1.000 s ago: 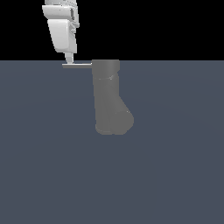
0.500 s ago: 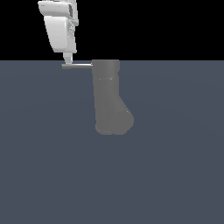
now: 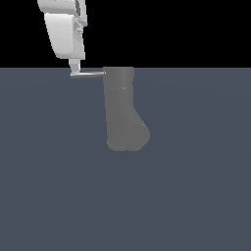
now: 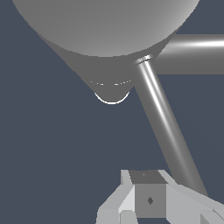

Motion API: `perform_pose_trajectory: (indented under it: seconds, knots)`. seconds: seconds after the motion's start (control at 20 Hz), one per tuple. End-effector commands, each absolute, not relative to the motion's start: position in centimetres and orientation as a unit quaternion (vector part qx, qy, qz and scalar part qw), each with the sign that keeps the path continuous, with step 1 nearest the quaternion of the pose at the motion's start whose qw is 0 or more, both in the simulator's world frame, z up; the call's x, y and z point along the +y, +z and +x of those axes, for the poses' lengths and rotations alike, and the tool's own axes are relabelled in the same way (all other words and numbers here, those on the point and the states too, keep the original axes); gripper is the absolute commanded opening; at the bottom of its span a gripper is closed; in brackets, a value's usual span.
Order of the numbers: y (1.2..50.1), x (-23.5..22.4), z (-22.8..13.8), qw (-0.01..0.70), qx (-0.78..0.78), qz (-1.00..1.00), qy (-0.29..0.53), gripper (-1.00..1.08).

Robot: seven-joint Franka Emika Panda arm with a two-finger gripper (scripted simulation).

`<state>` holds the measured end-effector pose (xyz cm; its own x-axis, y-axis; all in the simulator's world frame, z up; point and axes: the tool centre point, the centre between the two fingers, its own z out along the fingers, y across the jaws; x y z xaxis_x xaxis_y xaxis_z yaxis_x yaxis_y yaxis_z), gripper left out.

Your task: Turn on the faucet by rotating a designated handle.

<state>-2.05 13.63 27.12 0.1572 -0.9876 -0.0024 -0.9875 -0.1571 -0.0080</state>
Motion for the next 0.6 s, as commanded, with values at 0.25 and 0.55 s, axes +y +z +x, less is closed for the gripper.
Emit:
perform_pose_trajectory:
  seconds: [0.25, 0.55]
  knots:
    - [27.1, 13.0, -4.6, 0.0, 0.65, -0.76, 0.0, -1.0]
    - [27.1, 12.7, -5.1, 0.002, 0.647, -0.762, -0.002, -1.0]
